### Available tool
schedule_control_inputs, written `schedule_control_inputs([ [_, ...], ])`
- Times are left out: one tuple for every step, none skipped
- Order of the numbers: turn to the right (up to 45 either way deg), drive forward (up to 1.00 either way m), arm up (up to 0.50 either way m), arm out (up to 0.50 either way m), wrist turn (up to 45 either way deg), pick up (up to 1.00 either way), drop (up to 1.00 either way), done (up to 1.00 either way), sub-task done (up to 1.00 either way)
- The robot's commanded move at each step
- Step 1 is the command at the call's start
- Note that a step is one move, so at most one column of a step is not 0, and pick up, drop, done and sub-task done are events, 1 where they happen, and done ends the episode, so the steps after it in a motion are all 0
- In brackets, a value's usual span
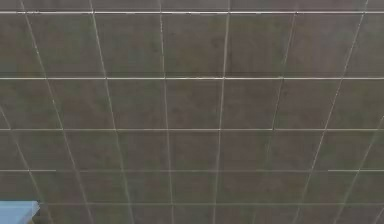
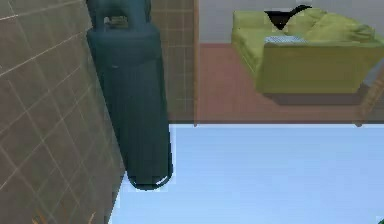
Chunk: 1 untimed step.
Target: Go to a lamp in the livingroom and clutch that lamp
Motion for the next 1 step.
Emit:
schedule_control_inputs([
  [-45.0, 0.00, 0.00, 0.00, 0.0, 0.00, 0.00, 0.00, 0.00],
])
